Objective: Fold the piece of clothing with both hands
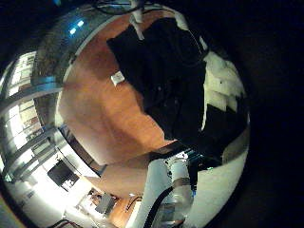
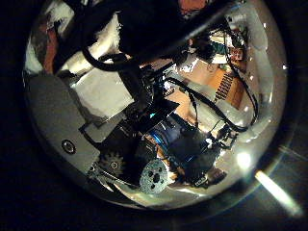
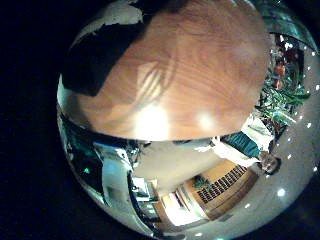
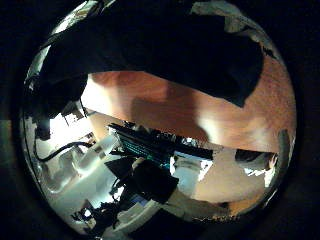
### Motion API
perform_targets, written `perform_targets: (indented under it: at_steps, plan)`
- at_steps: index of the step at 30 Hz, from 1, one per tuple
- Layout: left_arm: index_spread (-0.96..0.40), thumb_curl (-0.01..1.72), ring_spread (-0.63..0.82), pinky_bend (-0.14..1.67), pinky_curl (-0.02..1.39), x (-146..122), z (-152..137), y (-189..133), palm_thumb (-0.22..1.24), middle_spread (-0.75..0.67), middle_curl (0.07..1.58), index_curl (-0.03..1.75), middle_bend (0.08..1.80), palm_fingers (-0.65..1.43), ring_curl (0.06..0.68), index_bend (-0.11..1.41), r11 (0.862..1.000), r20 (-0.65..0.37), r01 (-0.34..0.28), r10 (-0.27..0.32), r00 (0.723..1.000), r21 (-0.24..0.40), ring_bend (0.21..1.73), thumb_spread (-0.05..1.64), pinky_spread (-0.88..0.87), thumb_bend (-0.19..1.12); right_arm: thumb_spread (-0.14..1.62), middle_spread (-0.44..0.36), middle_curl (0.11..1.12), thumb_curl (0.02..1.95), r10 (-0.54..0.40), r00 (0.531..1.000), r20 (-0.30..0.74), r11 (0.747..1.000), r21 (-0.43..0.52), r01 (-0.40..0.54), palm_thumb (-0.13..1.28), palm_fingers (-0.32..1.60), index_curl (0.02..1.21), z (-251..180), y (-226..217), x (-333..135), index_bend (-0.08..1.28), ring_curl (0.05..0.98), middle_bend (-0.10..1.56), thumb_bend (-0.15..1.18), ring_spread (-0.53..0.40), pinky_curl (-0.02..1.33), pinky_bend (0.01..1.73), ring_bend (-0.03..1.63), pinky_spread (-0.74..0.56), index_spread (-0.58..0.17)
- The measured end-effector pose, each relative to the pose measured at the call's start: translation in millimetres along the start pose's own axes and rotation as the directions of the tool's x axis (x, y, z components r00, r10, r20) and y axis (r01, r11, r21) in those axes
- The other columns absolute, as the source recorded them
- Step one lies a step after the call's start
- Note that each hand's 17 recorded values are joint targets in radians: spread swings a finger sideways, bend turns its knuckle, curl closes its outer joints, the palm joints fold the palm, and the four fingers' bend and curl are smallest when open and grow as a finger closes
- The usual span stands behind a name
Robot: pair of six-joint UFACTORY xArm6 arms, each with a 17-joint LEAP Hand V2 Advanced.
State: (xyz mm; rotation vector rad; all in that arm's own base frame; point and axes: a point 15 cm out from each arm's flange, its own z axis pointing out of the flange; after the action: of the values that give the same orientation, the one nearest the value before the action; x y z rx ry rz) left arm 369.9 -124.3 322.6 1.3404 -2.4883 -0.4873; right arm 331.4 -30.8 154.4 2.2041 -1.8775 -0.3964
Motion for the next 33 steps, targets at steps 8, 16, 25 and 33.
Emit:
perform_targets:
  at_steps: [8, 16, 25, 33]
  plan:
    - [-0.73, 0.53, -0.39, 1.12, 0.89, -7, -10, 12, 0.65, -0.46, 0.83, 1.21, 1.21, 1.13, 0.522, 0.61, 1.000, 0.000, 0.010, -0.010, 1.000, 0.026, 1.46, 1.08, -0.60, -0.02, 1.17, -0.222, 0.71, 0.36, 0.006, 1.000, -0.025, 0.997, 0.078, -0.004, 0.67, 1.21, 0.66, -8, -18, -9, 0.63, 0.520, 0.92, 0.12, -0.232, 0.49, 1.15, 1.19, -0.25, -0.416]
    - [-0.74, 0.53, -0.39, 1.12, 0.90, -12, 3, 36, 0.65, -0.46, 0.83, 1.22, 1.20, 1.13, 0.521, 0.60, 1.000, -0.021, 0.007, -0.006, 1.000, 0.013, 1.45, 1.08, -0.60, -0.02, 1.29, -0.222, 0.84, 0.42, 0.022, 0.998, -0.054, 0.977, 0.213, -0.010, 0.84, 1.12, 0.87, -65, 1, -3, 0.92, 0.623, 1.14, 0.17, -0.228, 0.63, 1.33, 1.34, -0.22, -0.396]
    - [-0.74, 0.53, -0.39, 1.12, 0.89, -8, 21, 72, 0.65, -0.46, 0.83, 1.22, 1.20, 1.14, 0.521, 0.60, 1.000, -0.019, 0.015, -0.015, 1.000, 0.012, 1.45, 1.08, -0.60, -0.02, 1.32, -0.211, 0.89, 0.44, -0.020, 0.999, -0.038, 0.997, 0.074, 0.022, 0.88, 1.05, 0.95, -107, 62, -30, 0.99, 0.678, 1.20, 0.13, -0.221, 0.71, 1.36, 1.39, -0.19, -0.357]
    - [-0.74, 0.53, -0.39, 1.13, 0.89, -37, 17, 75, 0.65, -0.46, 0.83, 1.22, 1.20, 1.13, 0.521, 0.59, 0.998, 0.019, 0.064, -0.064, 0.998, 0.025, 1.45, 1.08, -0.61, -0.02, 1.33, -0.205, 0.91, 0.46, -0.057, 0.996, -0.076, 0.996, 0.058, 0.061, 0.90, 1.03, 0.98, -163, 41, -46, 0.98, 0.703, 1.21, 0.09, -0.218, 0.77, 1.36, 1.39, -0.19, -0.344]
